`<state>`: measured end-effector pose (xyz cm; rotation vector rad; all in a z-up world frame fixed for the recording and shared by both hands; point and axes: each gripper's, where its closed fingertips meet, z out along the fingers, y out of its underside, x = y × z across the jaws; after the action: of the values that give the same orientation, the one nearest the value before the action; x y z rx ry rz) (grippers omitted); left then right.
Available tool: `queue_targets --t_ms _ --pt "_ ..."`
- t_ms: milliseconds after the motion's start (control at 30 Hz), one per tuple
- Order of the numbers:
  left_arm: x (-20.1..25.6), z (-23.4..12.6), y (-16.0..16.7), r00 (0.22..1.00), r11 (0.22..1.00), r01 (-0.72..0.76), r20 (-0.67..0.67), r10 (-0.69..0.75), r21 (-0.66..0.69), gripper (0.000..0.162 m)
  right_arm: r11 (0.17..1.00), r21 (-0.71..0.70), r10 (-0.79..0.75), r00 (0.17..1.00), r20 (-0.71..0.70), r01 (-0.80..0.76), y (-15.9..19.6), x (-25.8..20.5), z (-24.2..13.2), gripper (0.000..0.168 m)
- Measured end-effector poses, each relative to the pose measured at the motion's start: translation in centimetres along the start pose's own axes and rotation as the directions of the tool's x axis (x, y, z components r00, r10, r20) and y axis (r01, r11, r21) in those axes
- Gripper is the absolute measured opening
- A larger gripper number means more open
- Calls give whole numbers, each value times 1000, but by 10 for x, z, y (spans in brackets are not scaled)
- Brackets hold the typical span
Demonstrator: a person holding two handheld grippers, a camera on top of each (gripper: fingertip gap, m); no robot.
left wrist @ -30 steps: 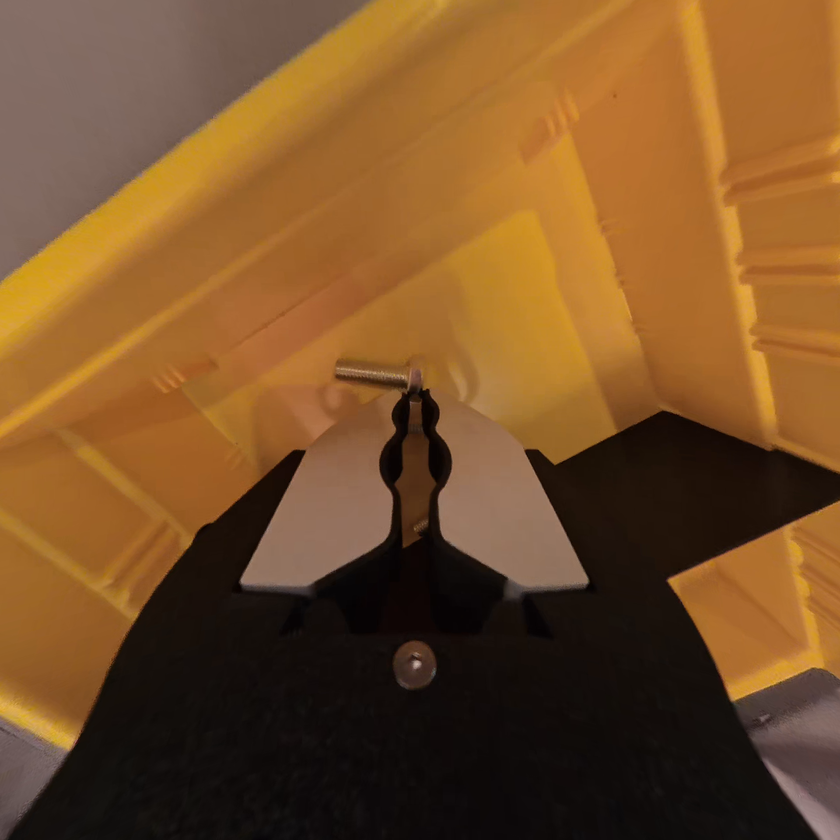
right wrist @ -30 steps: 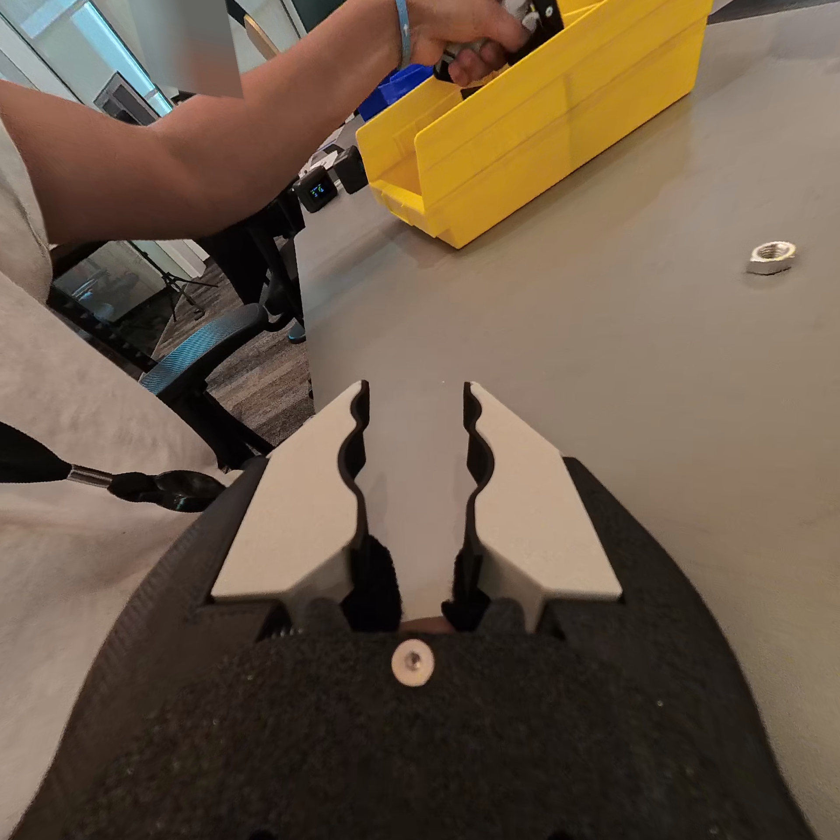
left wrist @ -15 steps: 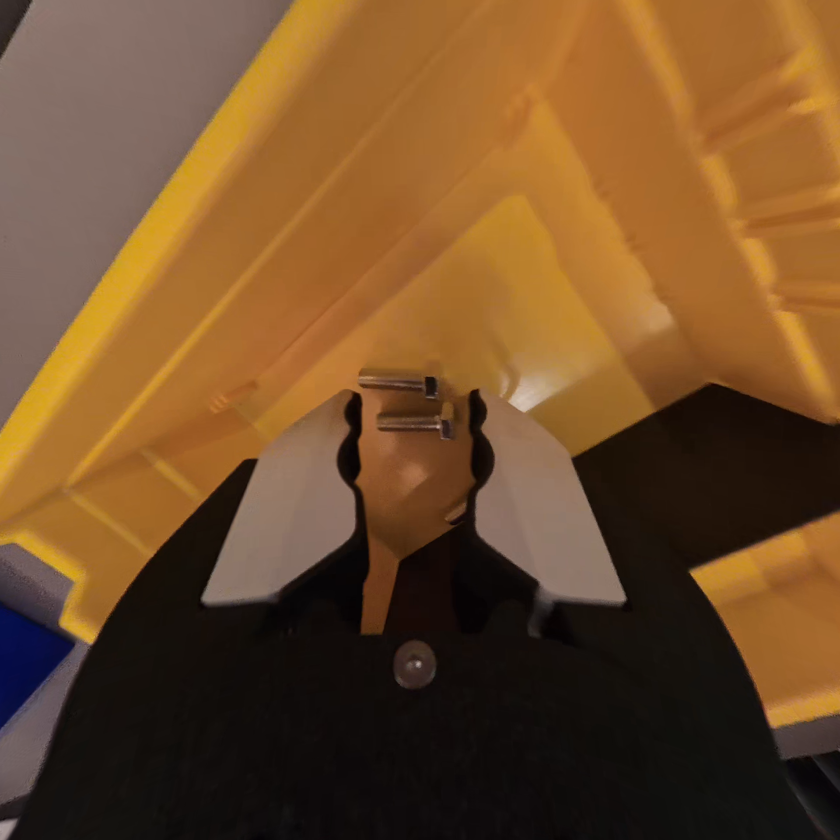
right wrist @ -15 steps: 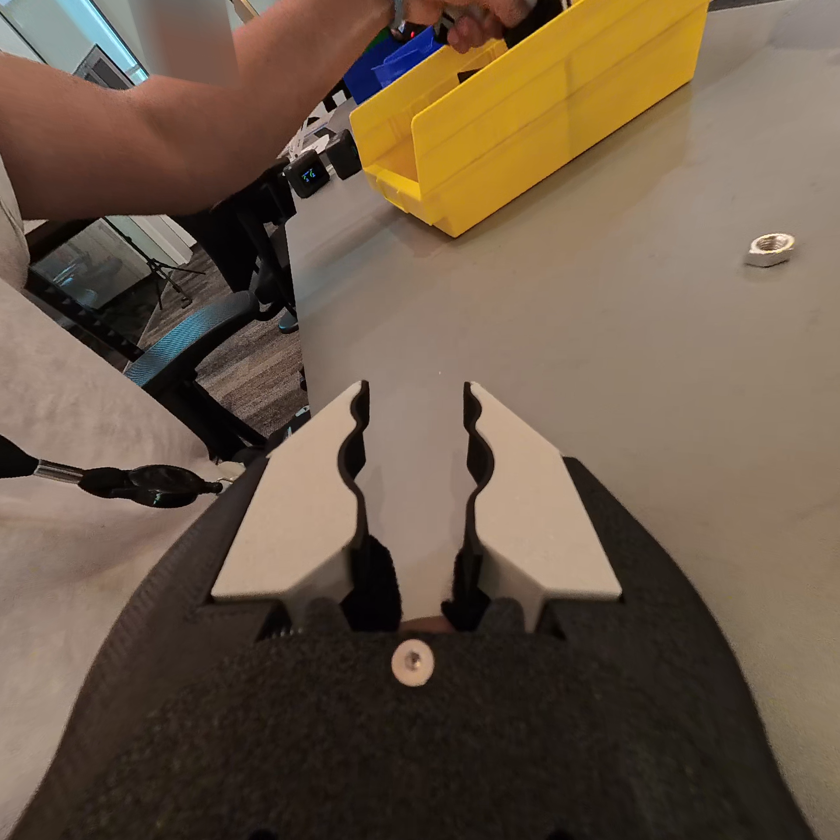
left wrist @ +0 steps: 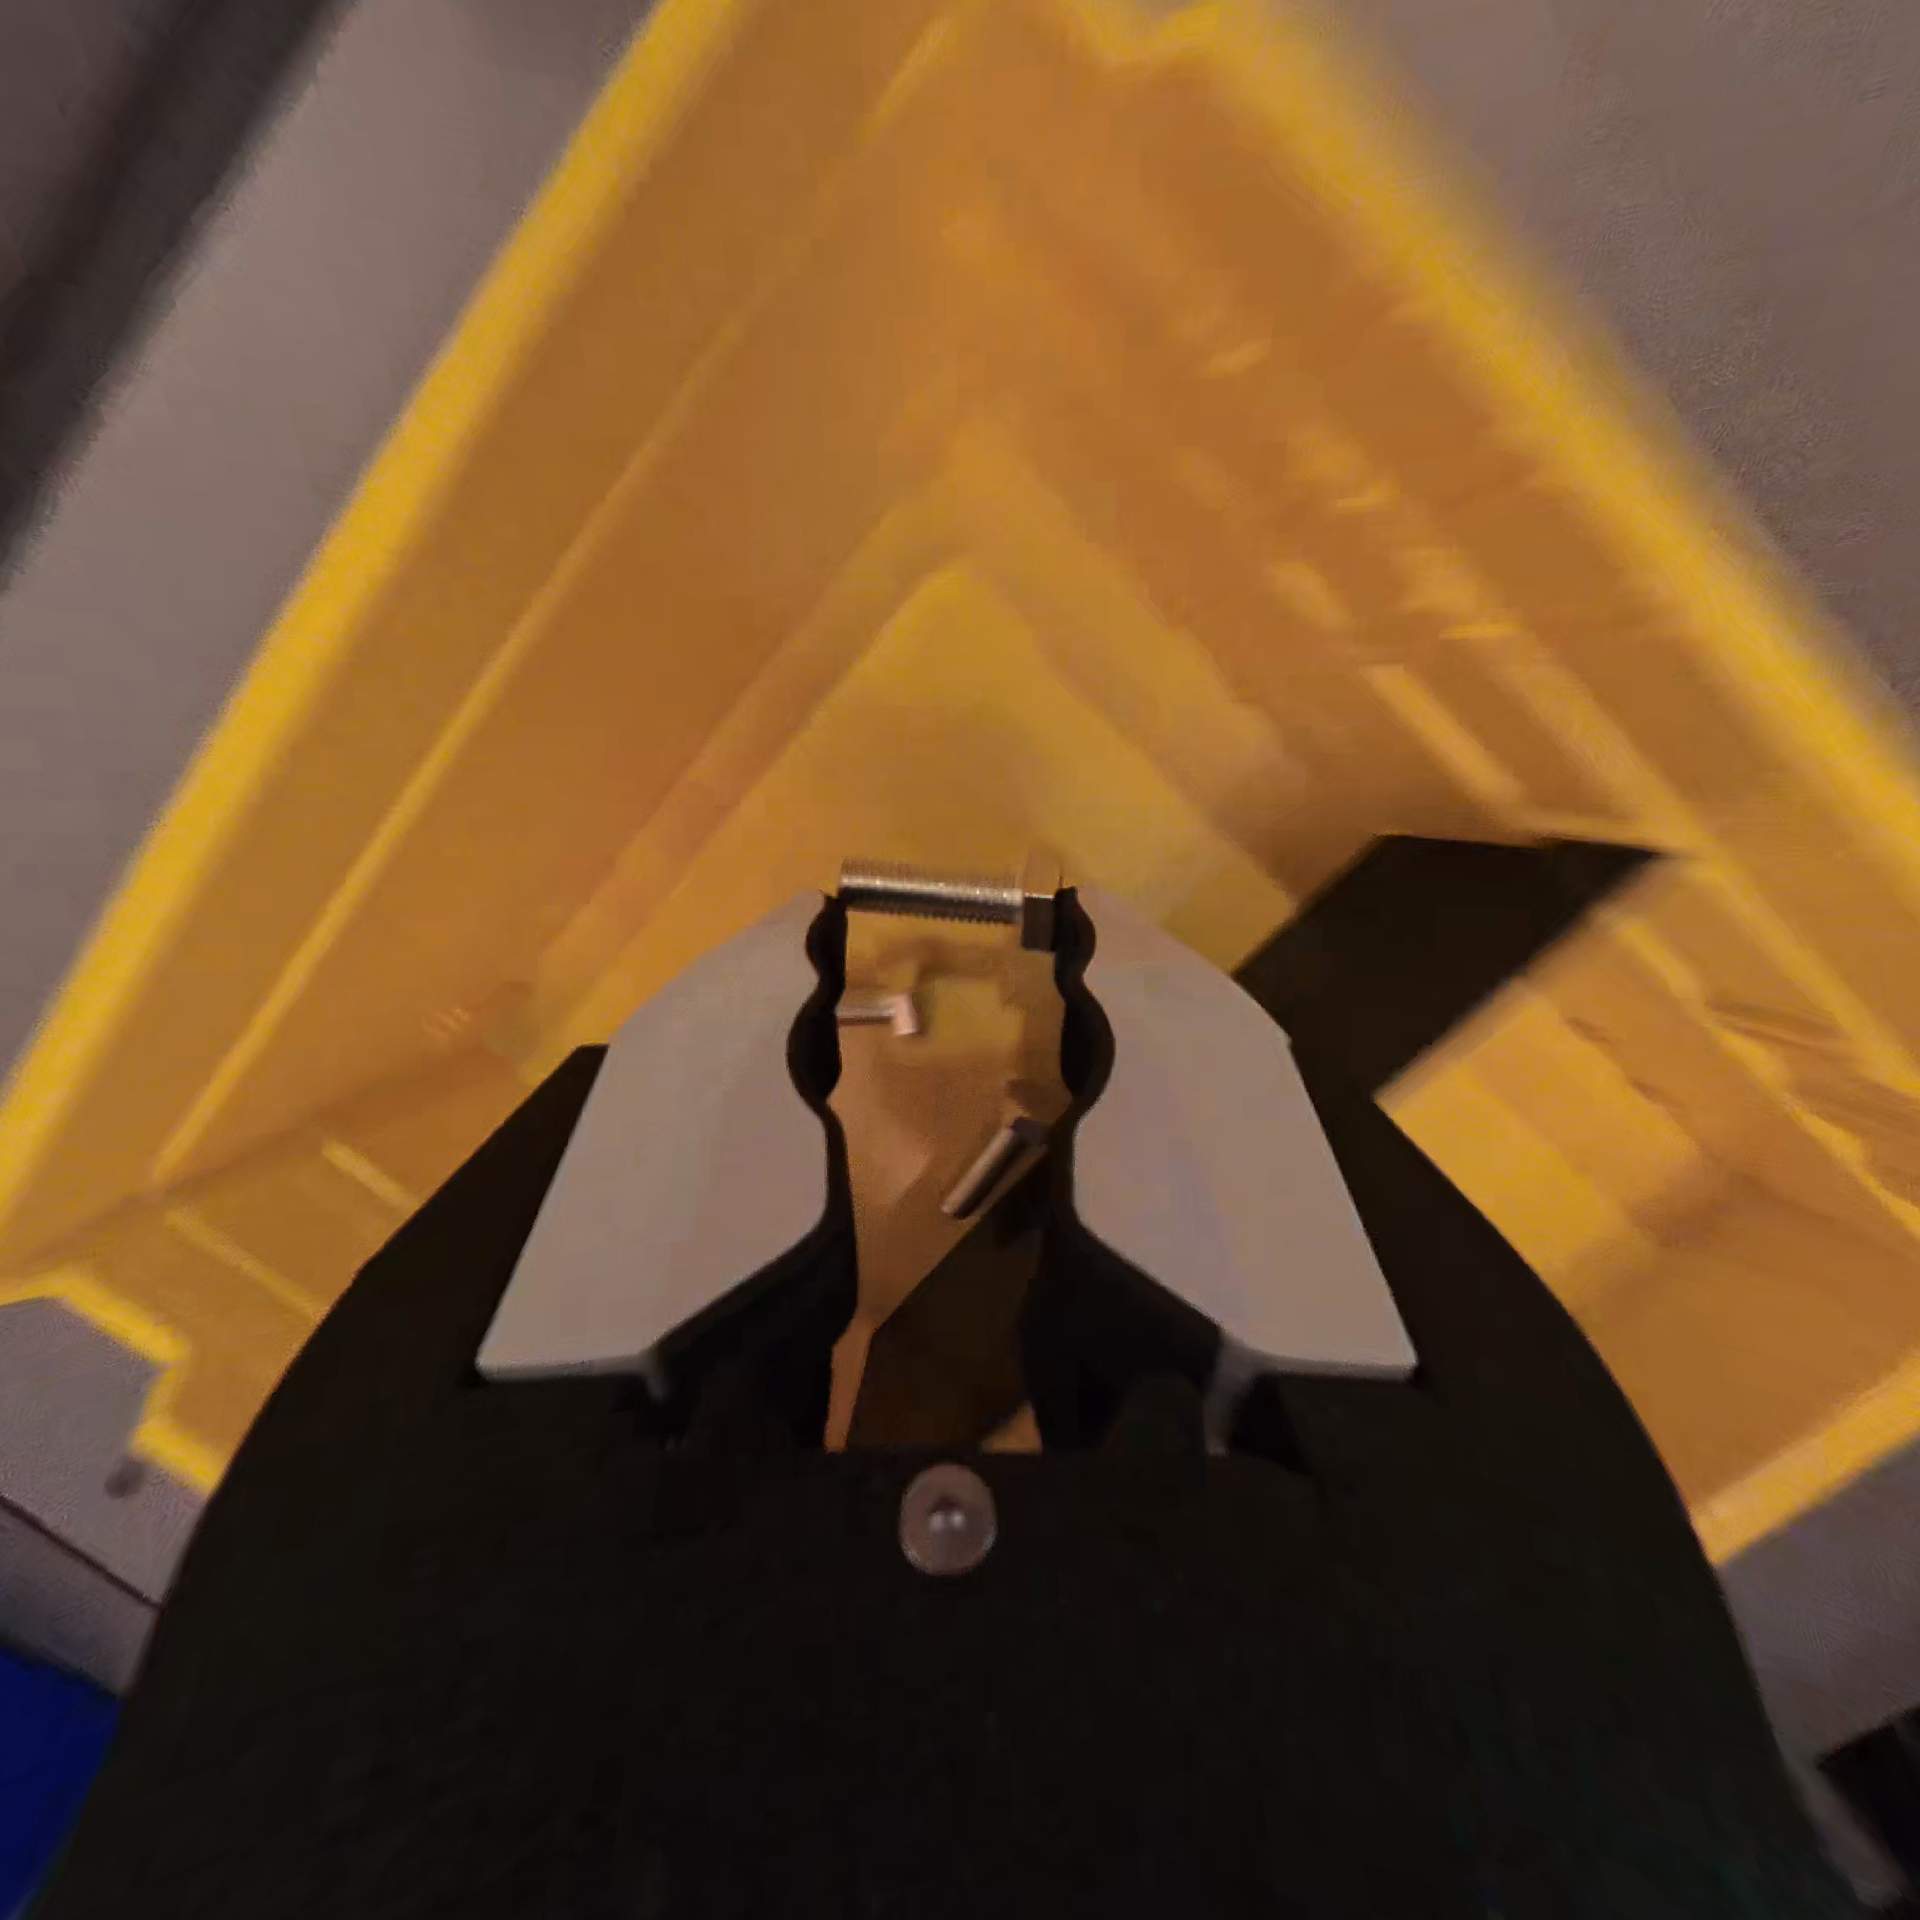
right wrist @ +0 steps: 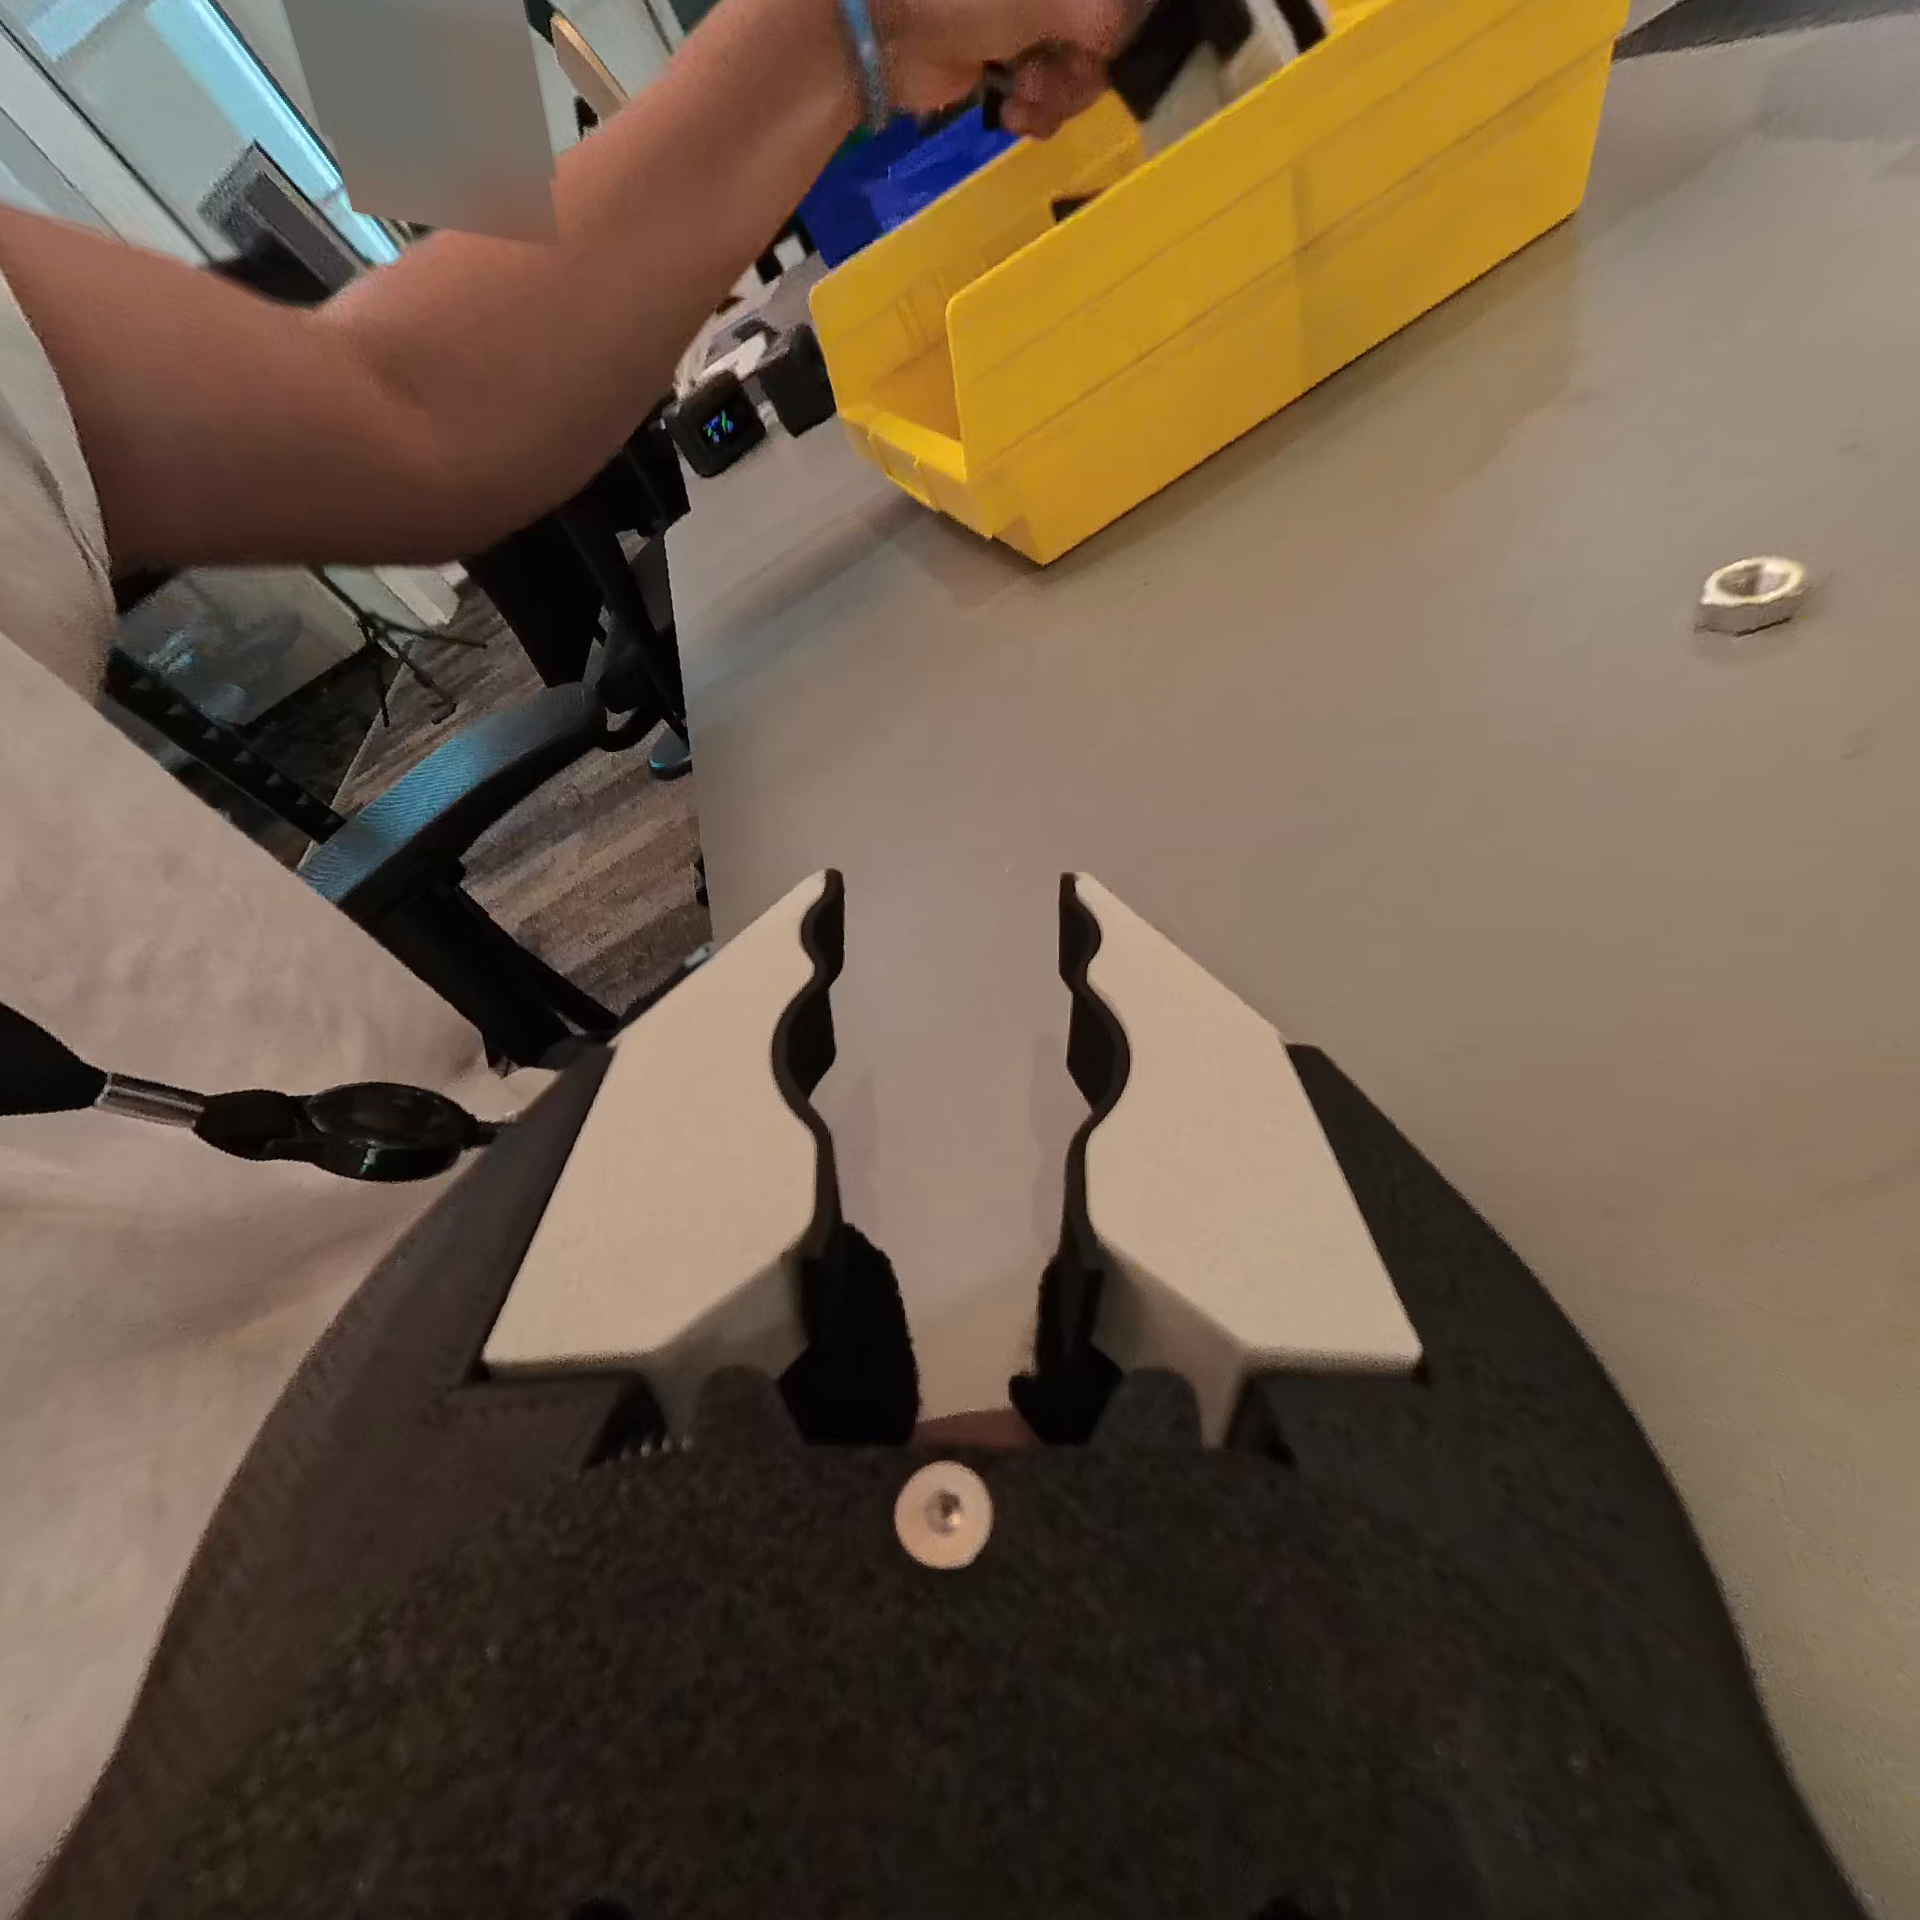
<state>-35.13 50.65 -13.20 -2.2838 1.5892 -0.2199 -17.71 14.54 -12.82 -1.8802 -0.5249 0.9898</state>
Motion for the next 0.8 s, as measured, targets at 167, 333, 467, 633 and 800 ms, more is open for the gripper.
queue_targets --t_ms 167,333,467,633,800 --pt "103 -95 -60 932 848 -363 158 326 387 39 983 154 94 995 36 -99 -44 17 -2 41" --pt "233 -137 -93 816 525 -552 290 500 648 39 940 220 188 935 302 -261 -105 0 16 42" --pt "288 -123 -94 672 390 -729 478 566 562 39 924 196 208 862 463 -328 -130 -20 29 43" --pt "321 -113 -91 557 315 -824 575 599 471 39 927 210 191 873 449 -311 -119 -23 30 42" --pt "332 -116 -93 535 288 -839 597 598 462 39 936 229 139 880 454 -266 -116 -27 21 21"
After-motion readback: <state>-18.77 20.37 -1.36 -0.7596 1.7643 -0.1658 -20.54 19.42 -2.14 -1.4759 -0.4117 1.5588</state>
